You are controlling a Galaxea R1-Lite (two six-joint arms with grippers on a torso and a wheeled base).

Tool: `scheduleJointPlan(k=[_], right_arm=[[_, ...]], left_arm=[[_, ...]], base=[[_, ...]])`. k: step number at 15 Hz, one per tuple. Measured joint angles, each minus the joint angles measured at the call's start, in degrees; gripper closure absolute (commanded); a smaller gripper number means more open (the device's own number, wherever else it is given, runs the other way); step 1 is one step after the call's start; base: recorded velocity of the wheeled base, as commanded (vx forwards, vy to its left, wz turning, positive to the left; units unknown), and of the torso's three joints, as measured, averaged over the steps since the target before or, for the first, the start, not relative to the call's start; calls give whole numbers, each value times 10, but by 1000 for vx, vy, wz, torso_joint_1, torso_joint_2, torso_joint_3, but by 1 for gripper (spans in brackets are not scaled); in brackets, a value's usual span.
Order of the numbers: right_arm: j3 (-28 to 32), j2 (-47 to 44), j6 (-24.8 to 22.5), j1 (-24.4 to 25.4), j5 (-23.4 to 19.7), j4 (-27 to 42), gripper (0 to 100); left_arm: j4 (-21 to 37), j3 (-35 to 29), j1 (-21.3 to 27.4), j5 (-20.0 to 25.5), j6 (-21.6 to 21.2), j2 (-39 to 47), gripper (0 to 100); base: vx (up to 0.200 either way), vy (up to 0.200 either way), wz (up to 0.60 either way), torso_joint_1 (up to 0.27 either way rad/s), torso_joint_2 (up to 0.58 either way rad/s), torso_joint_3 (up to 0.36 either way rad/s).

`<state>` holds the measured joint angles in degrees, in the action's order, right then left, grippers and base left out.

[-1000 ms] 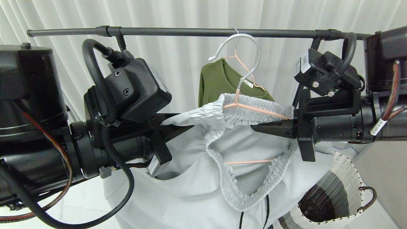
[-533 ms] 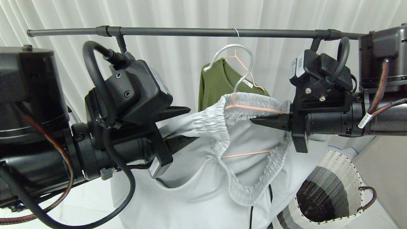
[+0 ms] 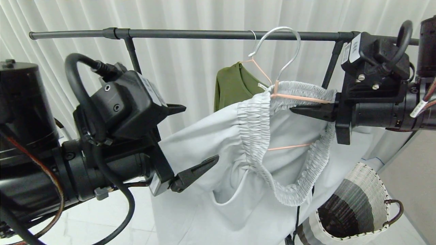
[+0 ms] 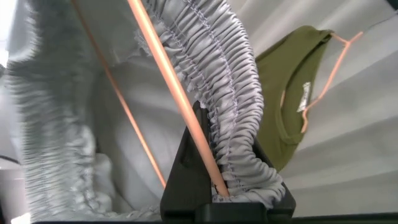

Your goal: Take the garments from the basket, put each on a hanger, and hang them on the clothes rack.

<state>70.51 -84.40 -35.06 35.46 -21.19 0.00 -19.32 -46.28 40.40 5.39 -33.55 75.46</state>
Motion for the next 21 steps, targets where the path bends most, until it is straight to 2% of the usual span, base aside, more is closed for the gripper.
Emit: scheduleJointPlan(k=[3, 7, 8, 10, 12, 13, 18, 21], right_arm=[[1, 6, 1, -16, 0, -1, 100], [8, 9, 7, -20, 1, 0, 100], [10, 9, 7, -20, 1, 0, 100], [12, 10, 7, -16, 0, 0, 100], [12, 10, 8, -10, 0, 0, 100], [13, 11, 8, -7, 0, 0, 100], [13, 12, 8, -2, 1, 0, 100], [12, 14, 8, -3, 4, 0, 100]], left_arm=[[-1, 43, -27, 0, 1, -25, 0], [-10, 153, -111, -1, -1, -62, 0], [-28, 175, -134, -1, 0, -66, 0], [-41, 194, -161, -1, 2, -65, 0], [-44, 194, -174, 2, 25, -56, 0], [-45, 189, -174, 4, 40, -51, 100], [-52, 182, -161, 5, 51, -39, 100], [-73, 182, -170, 2, 84, -32, 100]], base=[[0, 0, 0, 0, 0, 0], [0, 0, 0, 0, 0, 0], [0, 0, 0, 0, 0, 0], [0, 0, 0, 0, 0, 0], [0, 0, 0, 0, 0, 0], [0, 0, 0, 0, 0, 0], [0, 0, 0, 0, 0, 0], [0, 0, 0, 0, 0, 0]])
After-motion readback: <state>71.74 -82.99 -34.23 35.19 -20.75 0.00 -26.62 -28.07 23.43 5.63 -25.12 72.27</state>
